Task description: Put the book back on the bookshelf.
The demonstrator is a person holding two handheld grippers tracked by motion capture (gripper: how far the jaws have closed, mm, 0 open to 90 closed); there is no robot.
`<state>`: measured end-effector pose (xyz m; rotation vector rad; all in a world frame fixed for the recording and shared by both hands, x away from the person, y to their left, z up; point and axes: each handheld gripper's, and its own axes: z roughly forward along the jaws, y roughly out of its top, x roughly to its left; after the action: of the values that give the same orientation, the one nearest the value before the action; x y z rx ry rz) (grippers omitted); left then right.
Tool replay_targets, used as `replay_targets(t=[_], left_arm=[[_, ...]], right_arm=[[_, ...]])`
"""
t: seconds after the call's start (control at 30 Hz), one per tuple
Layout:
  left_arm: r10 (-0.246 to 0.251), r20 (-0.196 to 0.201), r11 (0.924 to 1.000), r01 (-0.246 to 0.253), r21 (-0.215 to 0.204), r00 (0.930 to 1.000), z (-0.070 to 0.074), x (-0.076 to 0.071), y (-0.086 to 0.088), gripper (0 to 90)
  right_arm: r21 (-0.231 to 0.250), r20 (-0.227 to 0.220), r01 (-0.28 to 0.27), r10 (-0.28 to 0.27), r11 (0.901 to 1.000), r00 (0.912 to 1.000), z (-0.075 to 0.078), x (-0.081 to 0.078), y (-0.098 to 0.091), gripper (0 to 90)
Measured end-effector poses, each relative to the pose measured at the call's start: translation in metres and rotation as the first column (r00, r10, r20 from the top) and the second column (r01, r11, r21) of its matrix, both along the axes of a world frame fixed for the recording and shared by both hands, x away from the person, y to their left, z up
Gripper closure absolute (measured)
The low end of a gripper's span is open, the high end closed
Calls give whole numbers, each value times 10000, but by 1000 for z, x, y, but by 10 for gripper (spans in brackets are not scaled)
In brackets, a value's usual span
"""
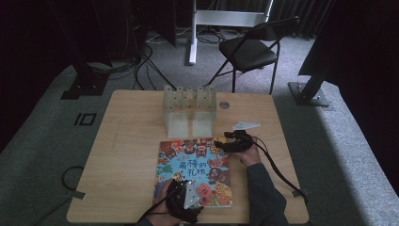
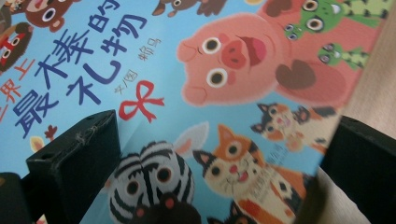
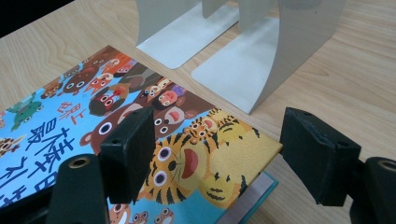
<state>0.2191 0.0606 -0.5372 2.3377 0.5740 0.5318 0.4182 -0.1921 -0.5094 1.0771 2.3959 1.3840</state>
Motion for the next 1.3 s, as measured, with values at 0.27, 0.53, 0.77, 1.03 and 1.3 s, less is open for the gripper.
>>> replay_targets(t=[0.27,0.53,0.77,1.03,1.3], left_arm=[[-57,87,9999,58,-156,9999,0,0,-4,9],[-96,815,9994,122,-317,9966,5,-3,-4,10],[16,1027,9975,56,-701,9947,12,-5,1,11],[18,1201,9979,60,-648,9928,15,-7,1,11],[-22,1207,9973,111,-729,9927,16,-8,0,12]], right_arm=[[66,-41,-10,10,10000,10000,2,1,0,271],[393,49,-24,22,9992,10000,6,0,-2,282],[319,-76,-80,83,9995,9999,4,1,-1,299],[668,-645,-356,399,9971,9971,4,0,0,318],[768,-925,-423,493,9962,9945,5,0,0,343]])
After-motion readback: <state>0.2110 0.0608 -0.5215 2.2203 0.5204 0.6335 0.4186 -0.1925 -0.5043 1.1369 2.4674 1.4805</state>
